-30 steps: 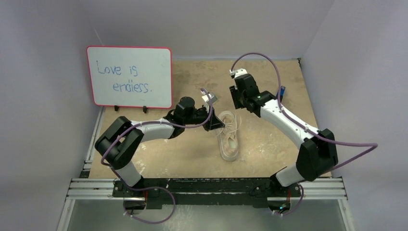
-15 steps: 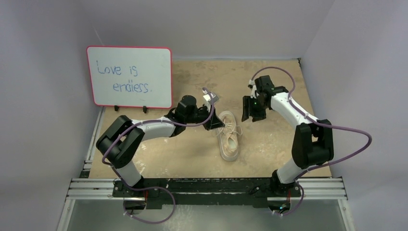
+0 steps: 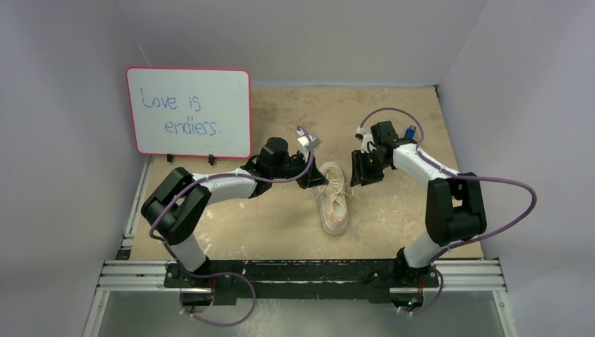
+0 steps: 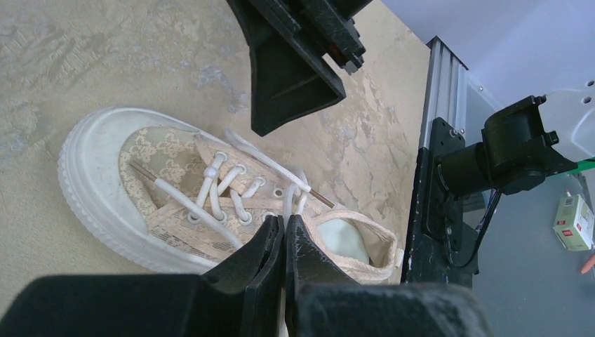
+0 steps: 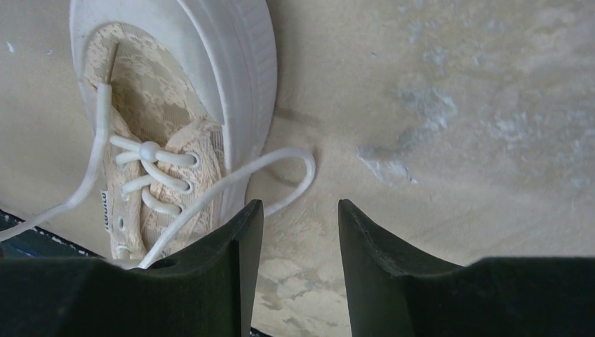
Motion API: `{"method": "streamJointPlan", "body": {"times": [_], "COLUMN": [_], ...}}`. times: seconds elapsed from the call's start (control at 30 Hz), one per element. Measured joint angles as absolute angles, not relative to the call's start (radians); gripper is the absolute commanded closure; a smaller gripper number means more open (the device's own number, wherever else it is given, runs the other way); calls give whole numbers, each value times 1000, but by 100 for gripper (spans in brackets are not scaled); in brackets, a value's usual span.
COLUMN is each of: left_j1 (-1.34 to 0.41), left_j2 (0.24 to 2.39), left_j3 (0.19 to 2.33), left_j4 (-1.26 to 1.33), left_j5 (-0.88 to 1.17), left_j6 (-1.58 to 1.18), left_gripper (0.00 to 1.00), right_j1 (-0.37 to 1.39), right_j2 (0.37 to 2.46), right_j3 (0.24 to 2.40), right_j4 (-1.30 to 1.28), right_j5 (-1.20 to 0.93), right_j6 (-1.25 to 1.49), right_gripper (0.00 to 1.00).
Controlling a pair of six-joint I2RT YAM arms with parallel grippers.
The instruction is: Tie the shoes
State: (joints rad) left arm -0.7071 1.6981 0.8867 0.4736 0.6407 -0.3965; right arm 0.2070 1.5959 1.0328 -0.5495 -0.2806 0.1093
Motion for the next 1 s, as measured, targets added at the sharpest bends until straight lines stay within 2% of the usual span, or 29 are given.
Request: {"method": "streamJointPlan", "body": {"times": [0.27,0.37,0.47,0.5,0.73,1.0], "left_j1": [-707,-705,-702,-701,-701,-701], "left_j2": [1698,1698,1698,1698,1708,1718], "left_j3": [891,893,896,896,896,886], "left_j4": [443,435,432,432,451,582], "left_j5": [642,642,642,642,653,657], "left_j6": [-382,-381,-381,-381,-385,-465], "left_gripper": [100,100,100,100,100,100], "right_j1": [245,267,297,302,301,300], "right_j2": [1700,1725,1728,1727,1596,1338], "right_j3": [1033,1033,1030,1026,1013,976], "right_j4": [-483,-471,-424,-409,-461,-474], "right_j5": [-335,-301,-225,-212,-194,-425], "right_j6": [36,28,45,52,99,159], "right_gripper": [53,71,96,100,100,100]}}
